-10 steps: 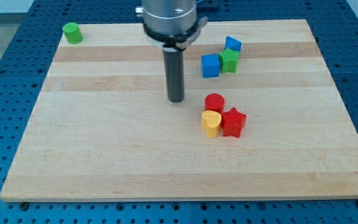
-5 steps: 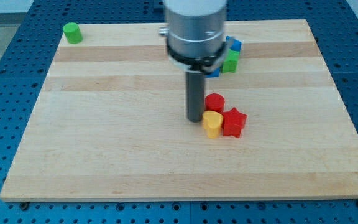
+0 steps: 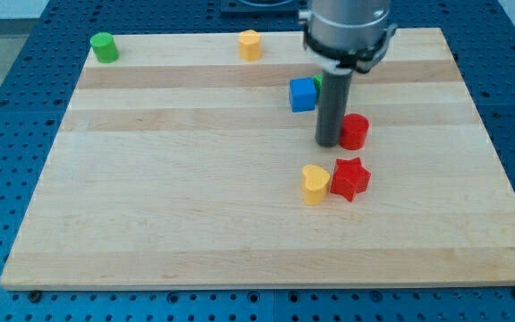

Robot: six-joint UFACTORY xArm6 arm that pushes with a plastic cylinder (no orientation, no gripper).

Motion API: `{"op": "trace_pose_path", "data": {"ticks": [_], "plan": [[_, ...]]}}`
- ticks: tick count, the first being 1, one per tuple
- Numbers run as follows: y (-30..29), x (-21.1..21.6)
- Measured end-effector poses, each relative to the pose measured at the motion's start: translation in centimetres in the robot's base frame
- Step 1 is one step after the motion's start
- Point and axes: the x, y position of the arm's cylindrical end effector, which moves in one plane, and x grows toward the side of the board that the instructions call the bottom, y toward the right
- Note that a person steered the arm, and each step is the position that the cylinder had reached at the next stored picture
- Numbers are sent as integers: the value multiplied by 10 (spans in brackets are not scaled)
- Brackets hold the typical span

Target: Move the red circle to the right of the triangle

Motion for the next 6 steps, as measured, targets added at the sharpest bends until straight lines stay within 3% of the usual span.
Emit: {"op": "trace_pose_path", "data": {"ticks": [1,2,4,5,6], "plan": [[41,-23],[25,-19],[22,23],[59,17],[82,-29]]}}
